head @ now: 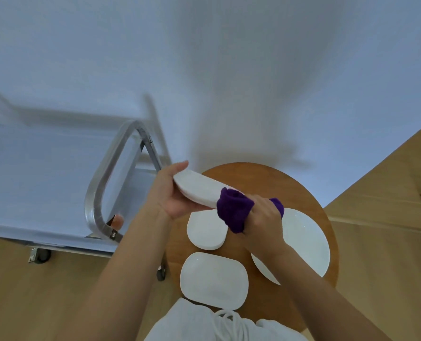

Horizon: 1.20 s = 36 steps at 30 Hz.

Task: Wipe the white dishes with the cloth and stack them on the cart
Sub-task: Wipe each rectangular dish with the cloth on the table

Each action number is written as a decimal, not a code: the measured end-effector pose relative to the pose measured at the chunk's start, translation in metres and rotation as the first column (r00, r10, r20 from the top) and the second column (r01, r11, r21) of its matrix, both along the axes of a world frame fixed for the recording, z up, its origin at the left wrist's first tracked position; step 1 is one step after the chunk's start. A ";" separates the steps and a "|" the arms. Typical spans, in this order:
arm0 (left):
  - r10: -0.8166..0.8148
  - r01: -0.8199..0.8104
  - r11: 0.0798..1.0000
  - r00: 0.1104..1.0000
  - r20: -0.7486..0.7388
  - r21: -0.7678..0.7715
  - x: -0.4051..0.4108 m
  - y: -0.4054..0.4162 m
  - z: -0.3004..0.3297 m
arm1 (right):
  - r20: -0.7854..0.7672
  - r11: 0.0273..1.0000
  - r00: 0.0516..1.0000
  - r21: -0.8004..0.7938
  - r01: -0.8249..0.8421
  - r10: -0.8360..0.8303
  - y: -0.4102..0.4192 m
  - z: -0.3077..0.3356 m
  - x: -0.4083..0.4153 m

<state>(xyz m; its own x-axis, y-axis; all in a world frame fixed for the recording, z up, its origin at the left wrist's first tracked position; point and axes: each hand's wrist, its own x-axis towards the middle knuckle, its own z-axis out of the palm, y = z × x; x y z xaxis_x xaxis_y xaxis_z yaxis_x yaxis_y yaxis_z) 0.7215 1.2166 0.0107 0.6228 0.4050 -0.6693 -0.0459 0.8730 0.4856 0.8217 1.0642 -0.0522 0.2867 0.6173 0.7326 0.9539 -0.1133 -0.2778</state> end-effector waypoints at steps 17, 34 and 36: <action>-0.161 0.121 0.937 0.982 0.097 0.327 -0.005 -0.042 -0.017 | -0.886 0.942 0.330 -0.336 0.027 -0.325 0.052 0.000 0.000; -0.129 0.109 0.984 0.982 0.136 0.142 -0.022 -0.027 -0.040 | -0.697 0.913 0.709 -0.210 -0.349 0.111 0.014 -0.012 -0.043; -0.158 0.142 0.984 0.975 0.156 0.111 -0.028 -0.026 -0.043 | -0.668 0.903 0.733 -0.224 -0.366 0.131 0.002 -0.020 -0.039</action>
